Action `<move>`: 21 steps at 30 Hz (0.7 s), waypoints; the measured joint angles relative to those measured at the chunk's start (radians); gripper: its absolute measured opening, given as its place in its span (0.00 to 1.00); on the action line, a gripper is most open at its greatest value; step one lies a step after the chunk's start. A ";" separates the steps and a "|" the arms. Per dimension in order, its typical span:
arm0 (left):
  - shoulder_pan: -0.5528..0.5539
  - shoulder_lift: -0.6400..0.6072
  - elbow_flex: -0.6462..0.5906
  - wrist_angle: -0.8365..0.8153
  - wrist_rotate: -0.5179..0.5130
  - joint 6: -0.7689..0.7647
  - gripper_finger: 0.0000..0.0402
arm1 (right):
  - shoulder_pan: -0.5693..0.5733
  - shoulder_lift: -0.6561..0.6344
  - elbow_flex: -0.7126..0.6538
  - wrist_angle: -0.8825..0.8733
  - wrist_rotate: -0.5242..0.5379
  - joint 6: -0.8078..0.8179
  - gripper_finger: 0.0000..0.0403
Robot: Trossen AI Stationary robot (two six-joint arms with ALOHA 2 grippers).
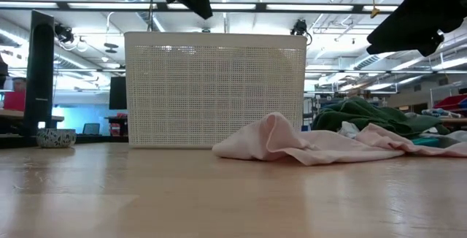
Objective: Sort clothes
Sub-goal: Put the blue sock into the laundry bin, then put the pink sock into the laundry bin
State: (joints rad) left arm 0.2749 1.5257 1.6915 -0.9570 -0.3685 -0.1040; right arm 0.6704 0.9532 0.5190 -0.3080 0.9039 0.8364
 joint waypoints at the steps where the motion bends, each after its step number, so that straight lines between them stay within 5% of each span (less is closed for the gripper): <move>1: -0.001 -0.001 0.009 -0.005 0.015 0.000 0.27 | 0.000 0.000 0.000 0.000 0.000 0.000 0.40; 8: -0.072 -0.019 0.017 -0.004 0.135 -0.031 0.27 | 0.000 0.000 0.000 0.013 0.000 0.000 0.40; 21: -0.520 -0.115 -0.180 0.270 -0.041 -0.093 0.26 | -0.011 0.000 0.000 -0.030 -0.038 0.023 0.40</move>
State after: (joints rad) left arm -0.2453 1.4108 1.5112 -0.6874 -0.4096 -0.1969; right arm 0.6598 0.9535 0.5193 -0.3381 0.8659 0.8597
